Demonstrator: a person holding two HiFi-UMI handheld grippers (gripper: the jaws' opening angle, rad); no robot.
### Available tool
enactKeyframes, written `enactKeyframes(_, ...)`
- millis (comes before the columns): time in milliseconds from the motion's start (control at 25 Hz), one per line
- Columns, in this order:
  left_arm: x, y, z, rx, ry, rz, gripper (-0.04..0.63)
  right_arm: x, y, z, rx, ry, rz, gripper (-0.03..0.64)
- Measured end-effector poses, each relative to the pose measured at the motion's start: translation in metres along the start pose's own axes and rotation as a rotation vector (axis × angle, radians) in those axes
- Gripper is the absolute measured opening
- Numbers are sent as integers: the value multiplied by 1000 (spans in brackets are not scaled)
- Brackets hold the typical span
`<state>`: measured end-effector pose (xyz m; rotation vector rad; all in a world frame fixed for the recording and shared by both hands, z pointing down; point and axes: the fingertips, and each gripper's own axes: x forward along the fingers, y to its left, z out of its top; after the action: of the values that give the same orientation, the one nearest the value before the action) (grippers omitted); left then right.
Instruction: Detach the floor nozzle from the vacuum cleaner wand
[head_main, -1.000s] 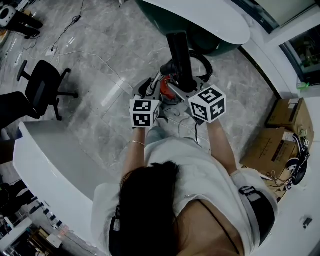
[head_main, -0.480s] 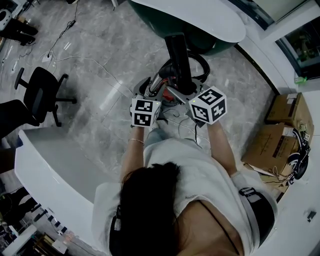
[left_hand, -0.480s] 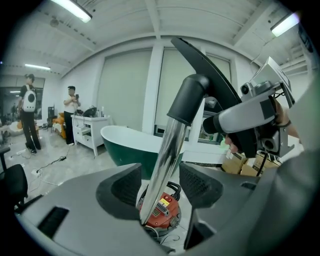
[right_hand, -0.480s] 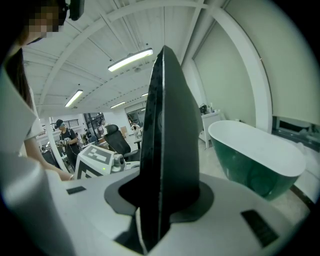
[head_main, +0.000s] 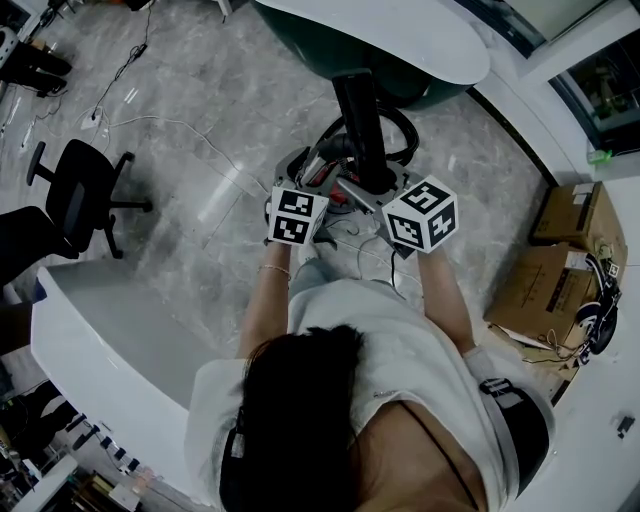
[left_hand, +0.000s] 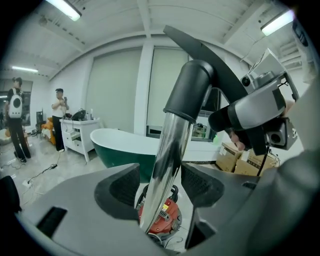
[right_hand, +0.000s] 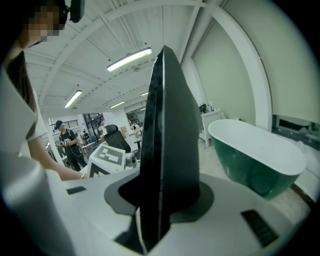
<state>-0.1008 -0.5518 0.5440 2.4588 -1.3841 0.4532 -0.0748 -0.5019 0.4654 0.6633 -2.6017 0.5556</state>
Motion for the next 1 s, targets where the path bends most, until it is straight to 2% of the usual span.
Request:
enactKeyframes(120, 5, 0, 2, -21, -9, -12, 245, 2, 0, 0, -1, 0, 0, 130)
enactKeyframes(240, 11, -1, -3, -9, 14, -23, 244, 3, 1, 1, 0, 2, 1, 130)
enactKeyframes(280, 13, -1, -3, -1, 15, -19, 234, 3, 0, 1, 1, 2, 2, 130)
enactKeyframes(360, 15, -1, -2, 20, 12, -6, 175, 1, -2, 2, 3, 2, 3, 130)
enactKeyframes(480, 17, -2, -1, 42, 14, -10, 172, -1, -5, 2, 8, -1, 1, 130)
enactKeyframes(800, 14, 0, -1, 41, -6, -1, 169, 1, -1, 2, 13, 5, 18, 129)
enactKeyframes(1000, 16, -3, -1, 58, 3, -6, 167, -3, 1, 0, 41, 25, 52, 127)
